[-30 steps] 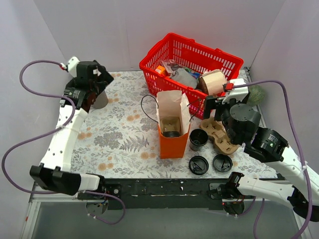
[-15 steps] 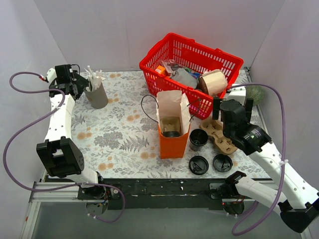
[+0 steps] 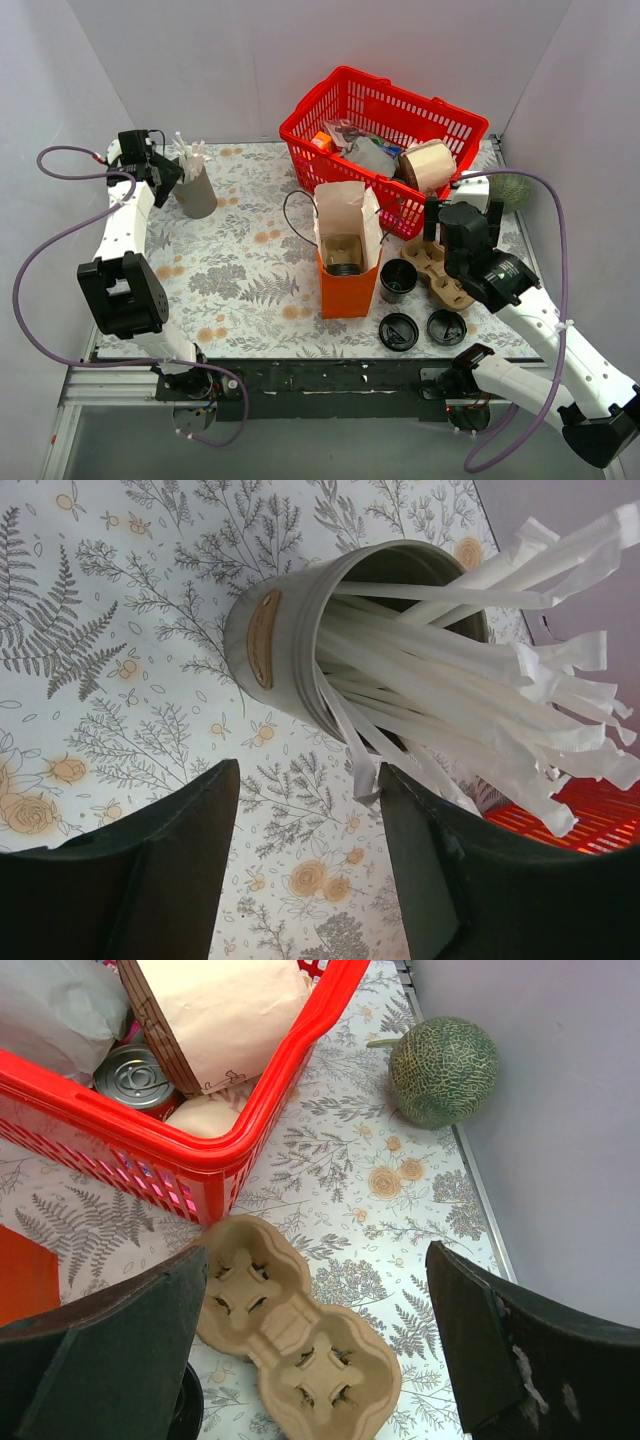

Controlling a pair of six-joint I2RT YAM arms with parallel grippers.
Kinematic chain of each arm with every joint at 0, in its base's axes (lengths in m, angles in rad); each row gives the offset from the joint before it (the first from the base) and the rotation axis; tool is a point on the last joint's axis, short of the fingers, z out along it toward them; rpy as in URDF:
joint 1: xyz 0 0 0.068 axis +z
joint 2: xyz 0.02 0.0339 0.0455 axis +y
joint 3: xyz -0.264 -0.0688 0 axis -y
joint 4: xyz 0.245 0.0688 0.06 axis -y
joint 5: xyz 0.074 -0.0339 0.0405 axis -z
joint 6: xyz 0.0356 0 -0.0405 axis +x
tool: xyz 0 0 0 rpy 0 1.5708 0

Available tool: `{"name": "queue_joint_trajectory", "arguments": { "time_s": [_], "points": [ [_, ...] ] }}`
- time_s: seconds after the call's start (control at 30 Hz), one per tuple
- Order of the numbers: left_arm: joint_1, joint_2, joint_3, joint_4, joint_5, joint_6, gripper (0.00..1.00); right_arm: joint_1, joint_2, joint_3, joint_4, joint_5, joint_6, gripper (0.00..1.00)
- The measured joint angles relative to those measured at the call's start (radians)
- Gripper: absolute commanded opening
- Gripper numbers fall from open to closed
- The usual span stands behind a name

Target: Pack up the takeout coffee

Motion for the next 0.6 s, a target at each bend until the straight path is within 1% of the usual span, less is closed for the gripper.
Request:
{"name": "queue_joint_trajectory", "arguments": {
  "time_s": [0.07, 0.17, 0.23, 0.27, 0.3, 0.47, 0.5, 0.6],
  "points": [
    [0.0, 0.0, 0.0, 0.01, 0.009, -0.002, 0.46, 0.0, 0.0, -0.001, 0.002, -0.001, -0.001, 0.96],
    [0.0, 0.0, 0.0, 0.02, 0.023, -0.002, 0.4, -0.002, 0.001, -0.001, 0.006, -0.003, -0.004, 0.96],
    [0.0, 0.0, 0.0, 0.021, 0.028, -0.001, 0.33, -0.004, 0.003, -0.001, 0.011, -0.004, -0.004, 0.96],
    [0.0, 0.001, 0.001, 0.021, 0.03, -0.002, 0.27, -0.005, 0.005, -0.001, 0.014, -0.005, -0.004, 0.96],
    [0.0, 0.002, 0.002, 0.02, 0.032, -0.002, 0.23, -0.005, 0.007, -0.001, 0.017, -0.006, -0.005, 0.96],
    [0.0, 0.003, 0.012, 0.02, 0.038, 0.0, 0.14, -0.005, 0.016, -0.001, 0.022, -0.009, -0.005, 0.96],
    [0.0, 0.003, 0.014, 0.019, 0.038, -0.001, 0.09, -0.005, 0.017, -0.001, 0.023, -0.01, -0.005, 0.96],
    [0.0, 0.003, 0.026, 0.014, 0.038, 0.002, 0.03, -0.005, 0.019, -0.001, 0.023, -0.011, -0.006, 0.96]
  ]
}}
